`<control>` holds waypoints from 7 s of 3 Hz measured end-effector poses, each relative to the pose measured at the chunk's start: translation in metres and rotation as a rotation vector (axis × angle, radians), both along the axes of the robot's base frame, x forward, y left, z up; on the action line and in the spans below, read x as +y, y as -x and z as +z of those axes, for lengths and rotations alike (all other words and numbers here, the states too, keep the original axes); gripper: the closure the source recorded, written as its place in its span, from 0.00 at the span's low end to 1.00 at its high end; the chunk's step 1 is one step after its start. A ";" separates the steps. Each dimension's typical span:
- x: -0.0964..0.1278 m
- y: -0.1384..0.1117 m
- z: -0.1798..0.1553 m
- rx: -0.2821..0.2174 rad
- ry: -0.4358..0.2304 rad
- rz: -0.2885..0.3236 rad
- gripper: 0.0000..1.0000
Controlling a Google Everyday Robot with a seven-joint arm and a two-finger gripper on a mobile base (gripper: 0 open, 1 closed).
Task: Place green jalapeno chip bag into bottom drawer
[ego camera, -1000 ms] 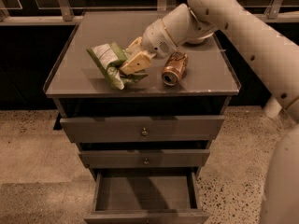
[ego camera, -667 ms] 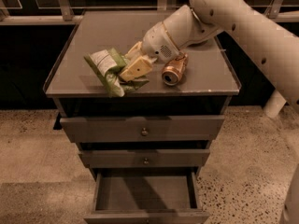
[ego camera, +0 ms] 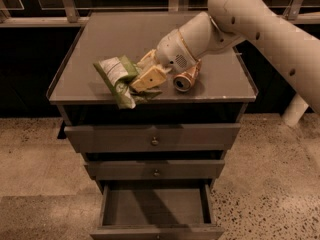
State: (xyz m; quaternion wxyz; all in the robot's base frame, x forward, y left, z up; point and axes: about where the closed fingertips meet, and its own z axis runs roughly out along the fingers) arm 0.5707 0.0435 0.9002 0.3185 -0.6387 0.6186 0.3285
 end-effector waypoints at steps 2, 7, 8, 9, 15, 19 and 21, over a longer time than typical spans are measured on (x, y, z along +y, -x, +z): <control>-0.018 0.067 -0.014 -0.027 -0.028 -0.139 1.00; -0.062 0.132 -0.062 -0.004 -0.072 -0.269 1.00; -0.087 0.155 -0.089 0.004 -0.155 -0.248 1.00; -0.108 0.168 -0.131 0.031 -0.260 -0.264 1.00; -0.117 0.176 -0.303 0.278 -0.517 -0.414 1.00; -0.185 0.160 -0.451 0.447 -0.465 -0.762 1.00; -0.184 0.159 -0.456 0.457 -0.475 -0.773 1.00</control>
Offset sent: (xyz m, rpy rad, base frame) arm -0.1142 -0.0400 -0.0514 0.0284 -0.0257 -0.2729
